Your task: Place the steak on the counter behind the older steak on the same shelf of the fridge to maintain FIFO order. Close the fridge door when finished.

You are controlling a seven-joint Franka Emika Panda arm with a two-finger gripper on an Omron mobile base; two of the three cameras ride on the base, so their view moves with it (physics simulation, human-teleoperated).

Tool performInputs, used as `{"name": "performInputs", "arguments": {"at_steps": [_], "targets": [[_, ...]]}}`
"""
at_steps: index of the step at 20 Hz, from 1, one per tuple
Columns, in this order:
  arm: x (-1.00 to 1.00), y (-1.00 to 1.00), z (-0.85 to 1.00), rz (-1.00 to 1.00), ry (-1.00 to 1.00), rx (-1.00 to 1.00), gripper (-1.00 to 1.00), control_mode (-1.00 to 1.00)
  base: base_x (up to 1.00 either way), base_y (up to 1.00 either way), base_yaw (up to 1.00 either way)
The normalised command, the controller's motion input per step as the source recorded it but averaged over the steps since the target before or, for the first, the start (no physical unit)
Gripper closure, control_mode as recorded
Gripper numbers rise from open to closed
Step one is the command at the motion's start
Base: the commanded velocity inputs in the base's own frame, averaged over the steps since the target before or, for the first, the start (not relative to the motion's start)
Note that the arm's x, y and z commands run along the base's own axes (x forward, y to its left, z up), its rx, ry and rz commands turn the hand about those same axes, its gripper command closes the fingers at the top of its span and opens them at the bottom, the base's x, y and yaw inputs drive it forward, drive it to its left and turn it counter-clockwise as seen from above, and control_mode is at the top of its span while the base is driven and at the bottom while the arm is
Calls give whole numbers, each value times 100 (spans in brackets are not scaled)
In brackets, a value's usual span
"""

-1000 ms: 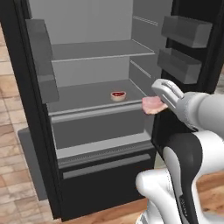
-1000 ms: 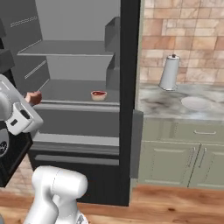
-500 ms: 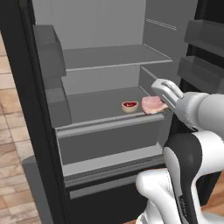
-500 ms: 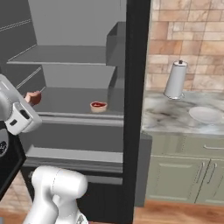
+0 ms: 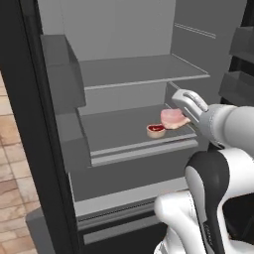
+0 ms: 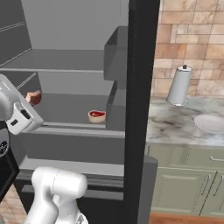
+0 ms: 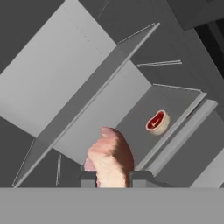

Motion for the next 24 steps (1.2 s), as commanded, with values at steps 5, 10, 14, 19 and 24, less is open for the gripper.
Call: {"name": "performInputs", "arguments": {"at_steps": [5,10,14,19,24], "targets": [[0,0,0,0,0,0,100,100,45,30,0],[0,0,0,0,0,0,100,100,57,31,4],[0,0,0,0,0,0,100,100,42,31,12],[0,33,-33,35,0,0,100,-100,0,9,6],[4,53,-49,45,0,0,100,-100,0,0,0]]}}
